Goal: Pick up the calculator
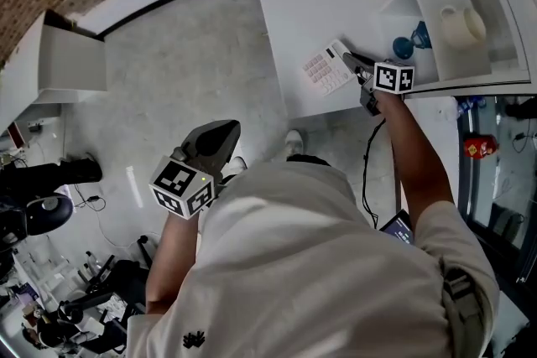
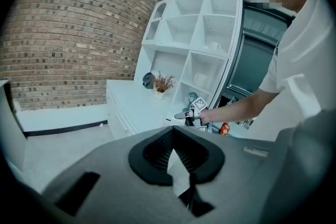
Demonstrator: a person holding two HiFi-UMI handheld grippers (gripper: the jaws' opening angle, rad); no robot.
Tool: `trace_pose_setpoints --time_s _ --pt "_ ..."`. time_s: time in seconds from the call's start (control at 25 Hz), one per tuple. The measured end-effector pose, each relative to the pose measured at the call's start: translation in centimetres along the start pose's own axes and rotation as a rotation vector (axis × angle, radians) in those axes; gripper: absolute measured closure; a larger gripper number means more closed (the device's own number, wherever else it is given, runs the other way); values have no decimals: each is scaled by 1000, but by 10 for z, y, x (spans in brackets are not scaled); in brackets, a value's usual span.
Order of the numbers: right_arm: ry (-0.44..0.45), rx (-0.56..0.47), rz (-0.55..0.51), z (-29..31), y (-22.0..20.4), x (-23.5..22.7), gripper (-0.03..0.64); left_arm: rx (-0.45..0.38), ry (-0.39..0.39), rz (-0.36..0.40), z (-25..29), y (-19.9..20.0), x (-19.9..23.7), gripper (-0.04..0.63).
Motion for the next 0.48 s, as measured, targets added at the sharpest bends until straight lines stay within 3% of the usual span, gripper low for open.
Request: trace_pose_setpoints --time_s 0.24,0.48 --pt "-63 -40 -17 -6 4 26 563 -25 -27 -6 -28 -12 8 589" --pt "-73 -83 -30 -7 7 70 563 -42 -52 -8 -64 -32 23 589"
Point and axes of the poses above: the fingertips, and each gripper's own axes: z forward along the fingers, x to its left, y out of its top, the point moved 1 cm from there along -z, backward along the fingers, and after that the axes turned 5 degrees about x, right-handed, at the moved point
